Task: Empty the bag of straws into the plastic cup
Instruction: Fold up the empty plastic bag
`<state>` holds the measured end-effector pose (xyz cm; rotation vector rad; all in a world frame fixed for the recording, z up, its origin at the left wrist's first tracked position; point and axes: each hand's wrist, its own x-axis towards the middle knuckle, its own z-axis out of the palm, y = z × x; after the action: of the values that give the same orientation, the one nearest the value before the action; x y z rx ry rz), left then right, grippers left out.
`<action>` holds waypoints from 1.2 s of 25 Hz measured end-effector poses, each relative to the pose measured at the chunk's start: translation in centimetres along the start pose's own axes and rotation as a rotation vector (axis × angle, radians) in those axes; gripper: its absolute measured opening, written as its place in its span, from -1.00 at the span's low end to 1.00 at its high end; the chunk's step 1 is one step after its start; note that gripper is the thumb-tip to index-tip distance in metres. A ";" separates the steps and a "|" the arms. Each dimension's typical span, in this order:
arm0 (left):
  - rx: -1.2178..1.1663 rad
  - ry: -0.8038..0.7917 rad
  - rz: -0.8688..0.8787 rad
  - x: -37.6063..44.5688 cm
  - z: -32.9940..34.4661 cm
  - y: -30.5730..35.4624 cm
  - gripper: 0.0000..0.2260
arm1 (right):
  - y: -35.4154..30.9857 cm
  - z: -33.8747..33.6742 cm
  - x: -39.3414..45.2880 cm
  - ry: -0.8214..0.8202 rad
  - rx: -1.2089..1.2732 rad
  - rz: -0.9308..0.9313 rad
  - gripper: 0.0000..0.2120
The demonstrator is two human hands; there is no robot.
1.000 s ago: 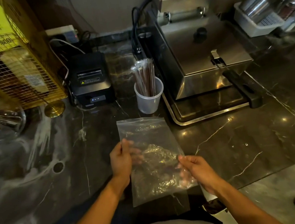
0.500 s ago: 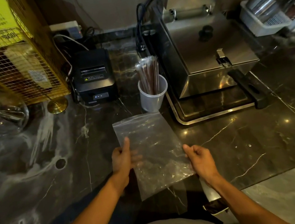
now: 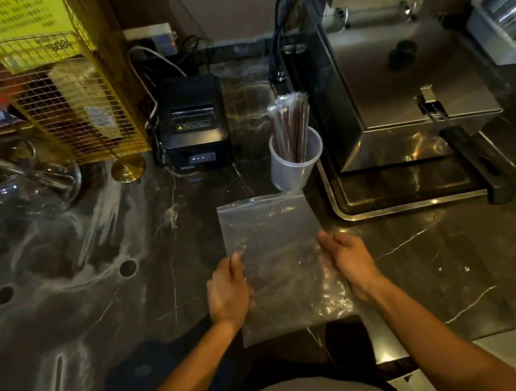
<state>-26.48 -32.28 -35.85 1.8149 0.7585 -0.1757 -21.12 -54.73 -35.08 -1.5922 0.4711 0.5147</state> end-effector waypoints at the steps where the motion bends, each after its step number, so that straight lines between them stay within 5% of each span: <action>1: 0.023 0.042 0.022 0.2 -0.1 -0.3 -0.67 | 0.2 0.2 0.1 0.010 0.004 -0.031 -0.57; 11: -0.082 0.071 0.024 1.1 -0.6 -0.6 -0.66 | -1.3 -0.9 -0.4 -0.096 0.128 -0.028 -0.79; 16: -0.305 0.053 0.031 1.9 -1.9 1.4 -0.79 | -3.3 -1.9 -1.2 -0.120 -0.036 -0.096 -0.89; 17: -0.335 0.034 0.057 2.1 -2.1 1.7 -0.86 | -3.7 -1.9 -1.3 -0.084 -0.078 -0.108 -0.85; 19: -0.276 -0.066 0.130 2.4 -2.7 2.5 -0.61 | -4.4 -2.0 -1.4 -0.009 -0.150 -0.129 -0.61; 21: -0.118 -0.248 0.181 2.5 -3.4 3.6 -0.42 | -5.2 -2.3 -1.4 -0.034 -0.225 -0.192 -0.35; 23: -0.016 -0.352 0.178 2.5 -3.8 4.7 -0.40 | -6.4 -2.6 -1.6 -0.115 -0.361 -0.225 -0.29; 27: 0.164 -0.270 0.295 2.9 -4.6 5.8 -0.79 | -7.7 -2.3 -2.0 -0.102 -0.789 -0.375 -0.80; 30: 0.080 -0.302 0.323 2.9 -5.4 6.4 -0.90 | -8.1 -2.7 -2.0 -0.063 -0.720 -0.391 -0.94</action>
<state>-21.85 -27.46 -30.05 1.9031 0.2452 -0.2632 -17.91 -56.81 -27.12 -2.2802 -0.1067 0.4517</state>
